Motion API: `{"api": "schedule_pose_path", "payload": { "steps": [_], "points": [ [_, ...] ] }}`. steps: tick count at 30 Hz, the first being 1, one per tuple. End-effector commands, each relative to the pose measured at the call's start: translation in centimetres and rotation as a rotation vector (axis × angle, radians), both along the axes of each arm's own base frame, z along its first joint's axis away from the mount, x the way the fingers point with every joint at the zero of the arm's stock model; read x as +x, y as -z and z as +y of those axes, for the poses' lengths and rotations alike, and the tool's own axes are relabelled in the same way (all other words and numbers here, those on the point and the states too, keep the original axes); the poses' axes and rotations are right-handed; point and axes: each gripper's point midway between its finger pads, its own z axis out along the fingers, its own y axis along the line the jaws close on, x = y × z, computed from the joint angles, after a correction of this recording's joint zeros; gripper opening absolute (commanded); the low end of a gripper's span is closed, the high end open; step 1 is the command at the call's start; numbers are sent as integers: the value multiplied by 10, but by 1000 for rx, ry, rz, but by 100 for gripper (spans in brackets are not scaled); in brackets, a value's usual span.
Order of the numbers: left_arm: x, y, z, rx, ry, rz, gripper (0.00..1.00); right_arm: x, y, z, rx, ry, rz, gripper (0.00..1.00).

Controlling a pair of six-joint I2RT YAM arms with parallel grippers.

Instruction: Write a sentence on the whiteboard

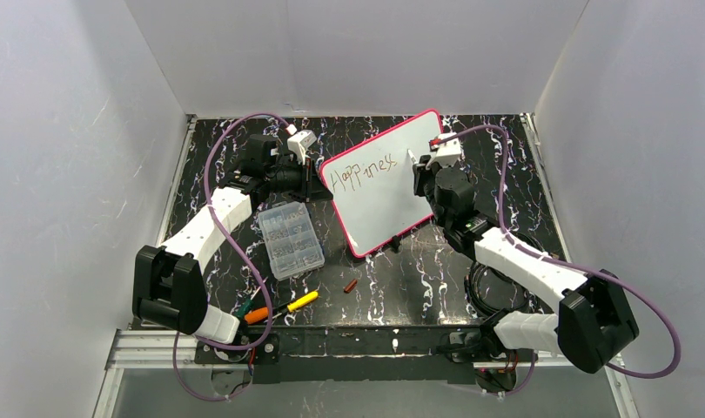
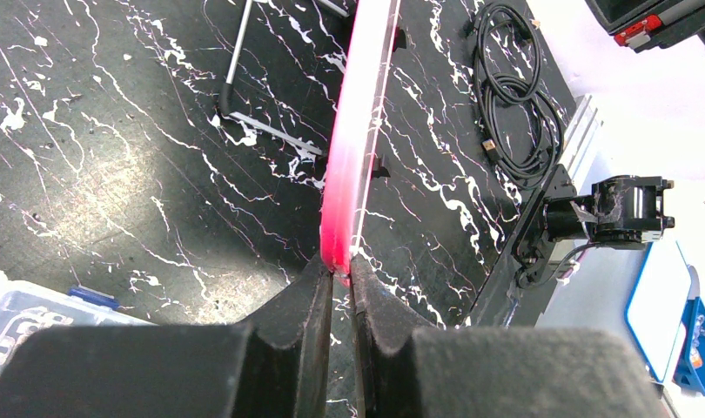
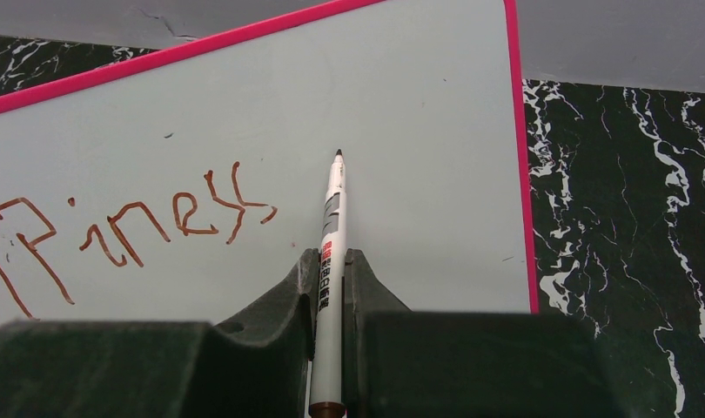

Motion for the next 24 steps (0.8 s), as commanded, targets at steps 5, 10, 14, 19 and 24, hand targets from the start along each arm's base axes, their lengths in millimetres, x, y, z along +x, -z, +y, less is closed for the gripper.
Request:
{"api": "schedule_pose_path", "payload": {
  "steps": [5, 10, 14, 19, 24],
  "points": [
    [-10, -21, -2, -21, 35, -54, 0, 4, -20, 1, 32, -2, -48, 1],
    [-10, -21, -2, -23, 35, -54, 0, -5, -9, -6, 30, 4, -23, 1],
    [-10, -22, -2, -24, 35, -58, 0, -11, 0, -11, 17, 11, 2, 1],
    [-10, -22, -1, -24, 34, -55, 0, -13, -1, -12, 20, 10, 0, 1],
    [-10, -22, -2, -23, 34, -58, 0, -12, -17, -10, 41, 0, -33, 1]
  ]
}}
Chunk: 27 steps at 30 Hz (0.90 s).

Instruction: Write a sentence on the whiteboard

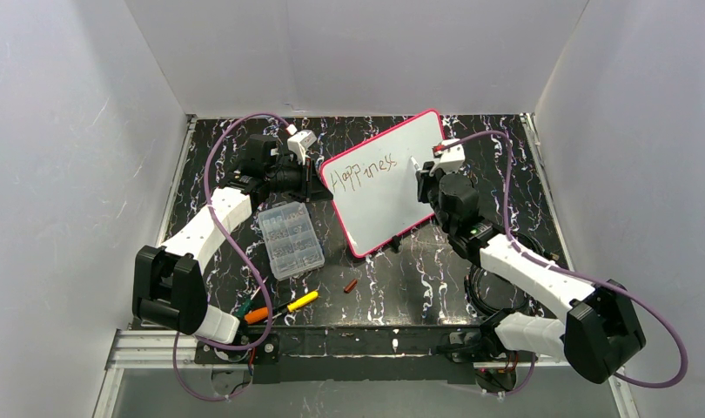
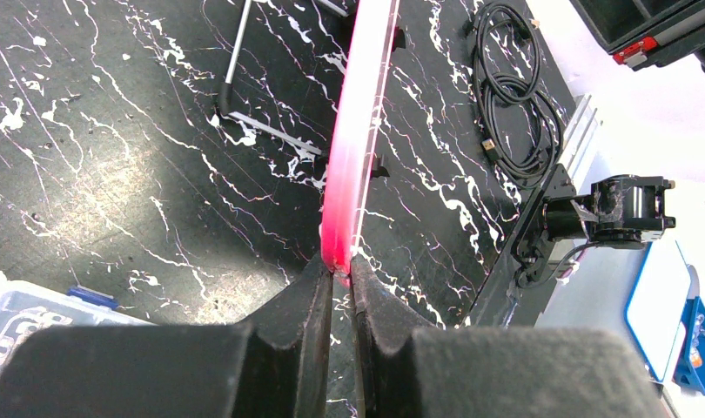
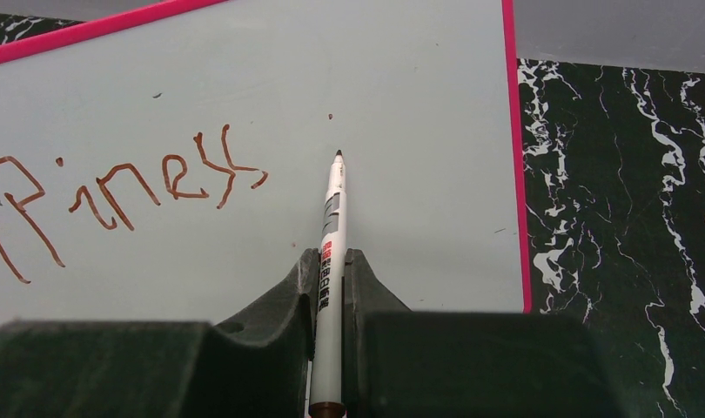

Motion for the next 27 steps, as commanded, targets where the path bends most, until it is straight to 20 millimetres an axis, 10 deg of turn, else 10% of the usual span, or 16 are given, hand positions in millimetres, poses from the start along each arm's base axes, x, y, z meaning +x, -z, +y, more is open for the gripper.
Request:
{"api": "schedule_pose_path", "payload": {
  "steps": [1, 27],
  "points": [
    [-10, -22, -1, -23, 33, -58, 0, 0, -32, -1, 60, 3, -71, 1],
    [-10, -21, -1, -22, 32, -55, 0, 20, -42, 11, 47, 3, -110, 1]
  ]
}}
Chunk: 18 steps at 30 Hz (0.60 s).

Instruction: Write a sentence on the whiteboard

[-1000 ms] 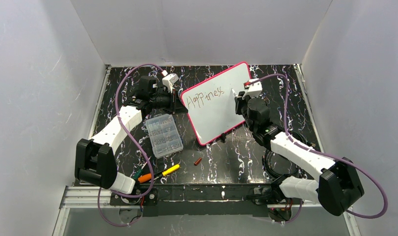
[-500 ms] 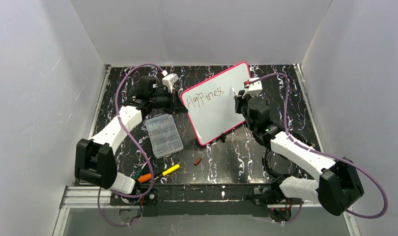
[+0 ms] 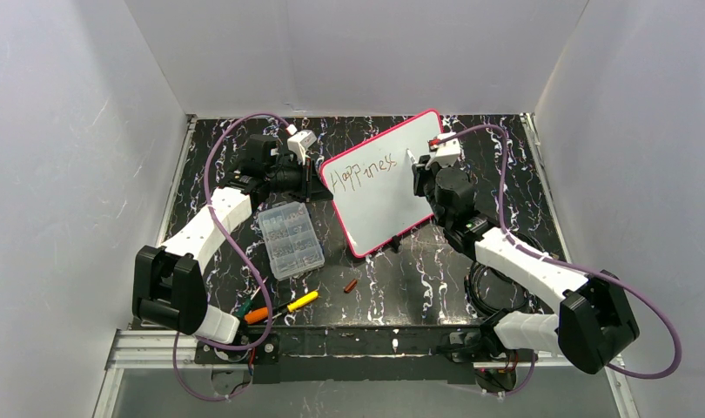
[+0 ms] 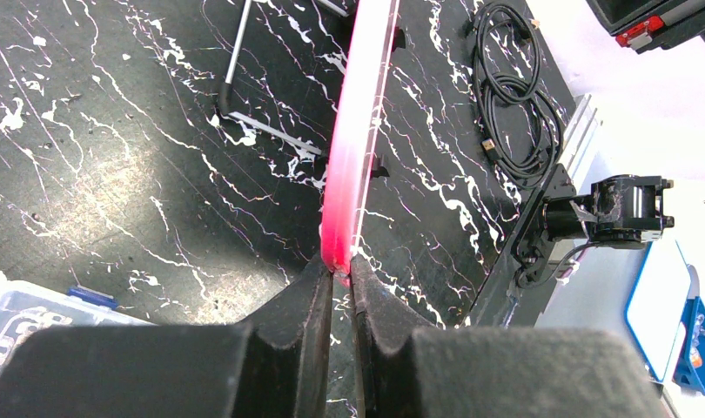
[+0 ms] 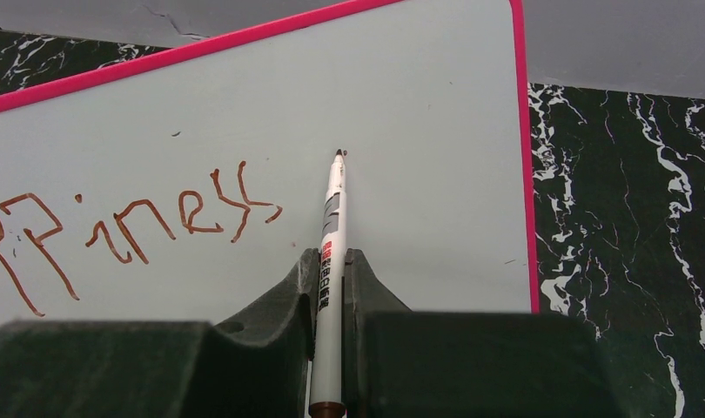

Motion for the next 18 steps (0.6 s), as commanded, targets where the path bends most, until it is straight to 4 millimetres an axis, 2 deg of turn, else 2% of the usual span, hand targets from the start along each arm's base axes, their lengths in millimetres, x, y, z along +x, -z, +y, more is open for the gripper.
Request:
{"api": "schedule_pose_path", "payload": {
  "steps": [1, 18],
  "points": [
    [-10, -21, -2, -22, 33, -55, 0, 7, -27, 1, 41, 12, -72, 1],
    [-10, -22, -2, -24, 34, -56, 0, -11, 16, -8, 32, 16, 29, 1]
  ]
}}
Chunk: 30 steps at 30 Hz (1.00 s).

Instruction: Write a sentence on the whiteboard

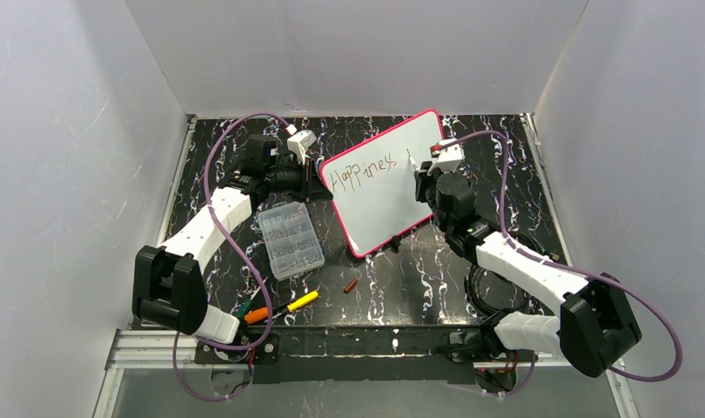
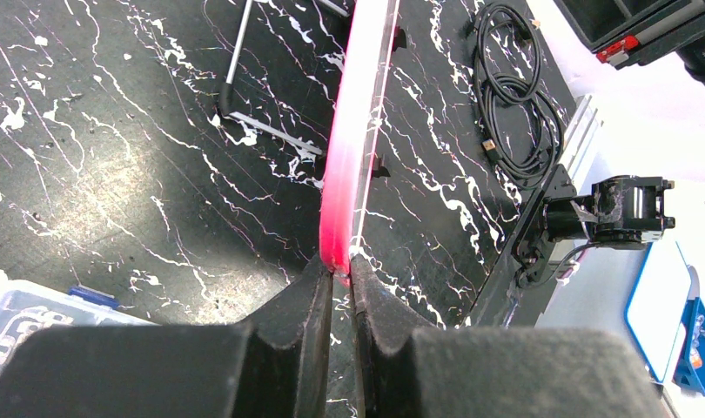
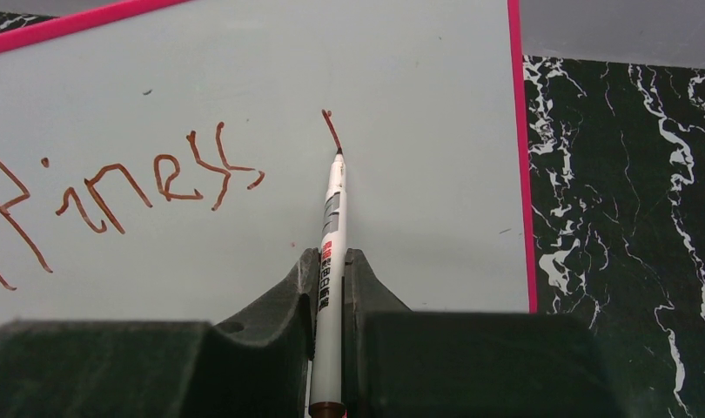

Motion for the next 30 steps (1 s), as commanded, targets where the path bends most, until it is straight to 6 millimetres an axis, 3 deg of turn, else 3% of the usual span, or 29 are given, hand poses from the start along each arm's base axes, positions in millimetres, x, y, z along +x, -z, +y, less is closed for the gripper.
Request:
{"api": "schedule_pose_path", "payload": {
  "steps": [1, 6, 18, 30],
  "points": [
    [-10, -22, -2, -25, 34, -57, 0, -6, 1, -5, 37, 11, 0, 1],
    [-10, -23, -2, -25, 34, -57, 0, -9, -2, -8, 37, 14, -6, 1],
    [-10, -21, -2, -24, 35, -53, 0, 1, -64, -6, 84, 22, -151, 1],
    [-10, -20, -2, -23, 35, -51, 0, 15, -63, 5, 54, 5, -154, 1]
  ]
}}
